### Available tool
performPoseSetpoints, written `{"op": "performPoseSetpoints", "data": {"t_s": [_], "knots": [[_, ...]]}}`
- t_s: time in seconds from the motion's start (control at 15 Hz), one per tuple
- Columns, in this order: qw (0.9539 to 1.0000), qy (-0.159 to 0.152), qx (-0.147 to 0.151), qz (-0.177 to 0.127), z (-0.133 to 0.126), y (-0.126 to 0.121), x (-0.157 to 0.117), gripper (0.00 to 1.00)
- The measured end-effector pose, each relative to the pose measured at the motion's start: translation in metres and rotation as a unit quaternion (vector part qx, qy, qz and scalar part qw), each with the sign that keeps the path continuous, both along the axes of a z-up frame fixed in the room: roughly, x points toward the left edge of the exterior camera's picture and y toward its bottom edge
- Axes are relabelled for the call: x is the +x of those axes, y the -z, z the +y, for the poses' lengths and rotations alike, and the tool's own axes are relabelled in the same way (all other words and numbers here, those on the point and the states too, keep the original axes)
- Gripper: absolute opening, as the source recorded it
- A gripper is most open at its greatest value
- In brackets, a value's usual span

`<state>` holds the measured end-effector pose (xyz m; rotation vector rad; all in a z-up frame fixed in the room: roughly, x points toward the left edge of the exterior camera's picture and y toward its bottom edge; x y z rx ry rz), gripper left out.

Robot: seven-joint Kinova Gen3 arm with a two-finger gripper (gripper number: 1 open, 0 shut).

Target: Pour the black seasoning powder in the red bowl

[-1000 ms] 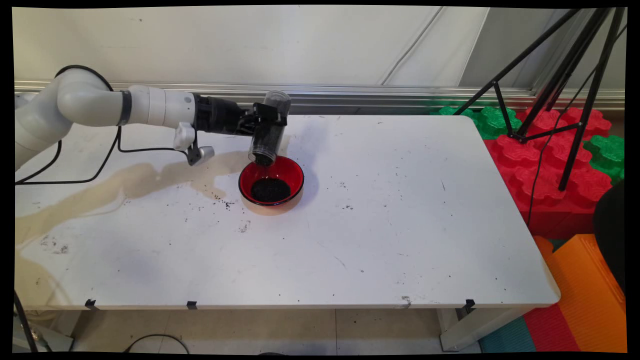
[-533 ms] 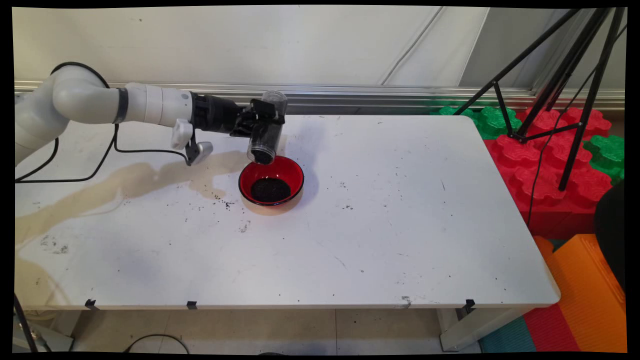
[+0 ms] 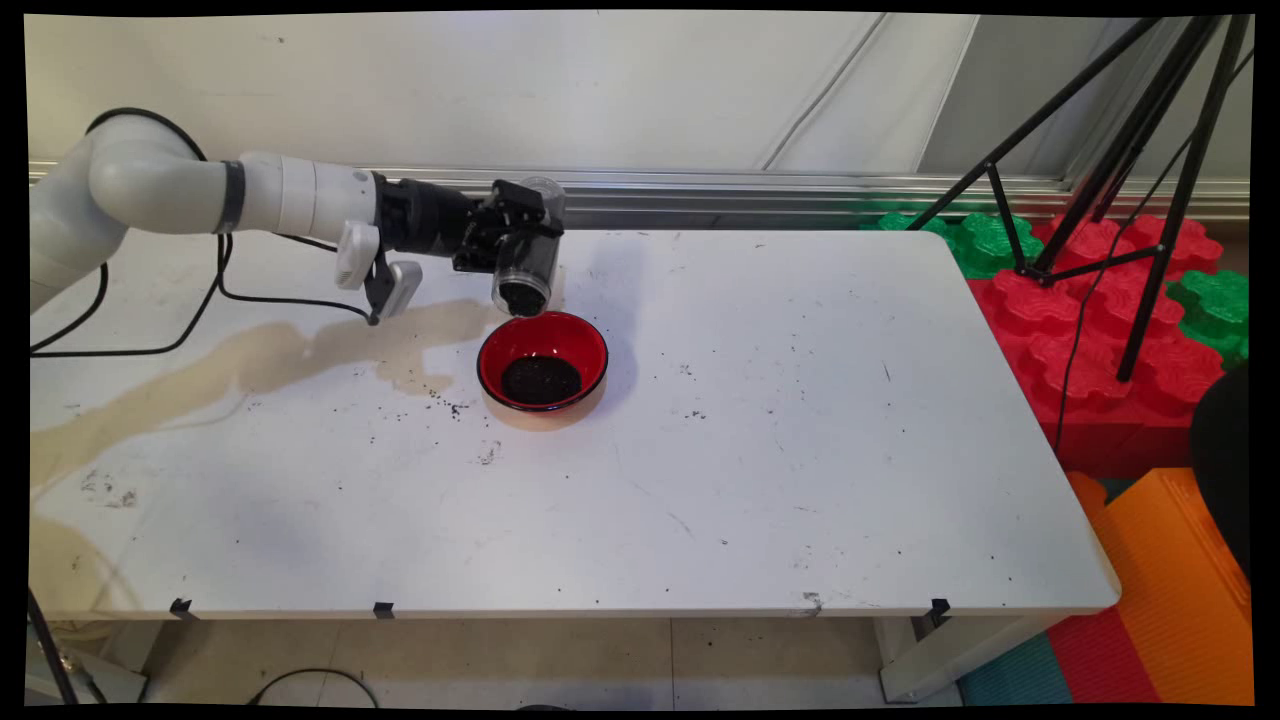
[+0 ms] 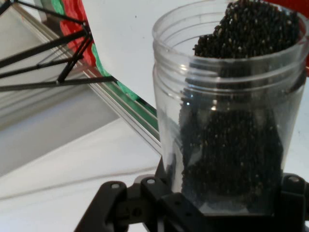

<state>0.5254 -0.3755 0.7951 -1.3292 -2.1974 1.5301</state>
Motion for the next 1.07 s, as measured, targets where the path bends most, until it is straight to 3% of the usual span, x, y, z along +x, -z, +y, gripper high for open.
{"op": "performPoseSetpoints", "data": {"t_s": [0.27,0.6,0.8,1.07], "knots": [[0.9986,-0.027,0.032,0.032,0.002,-0.011,0.003,0.00],[0.9926,-0.057,0.075,0.076,0.006,-0.025,0.005,0.00],[0.9841,-0.083,0.107,0.115,0.009,-0.035,0.004,0.00],[0.9631,-0.126,0.155,0.181,0.013,-0.049,0.004,0.00]]}}
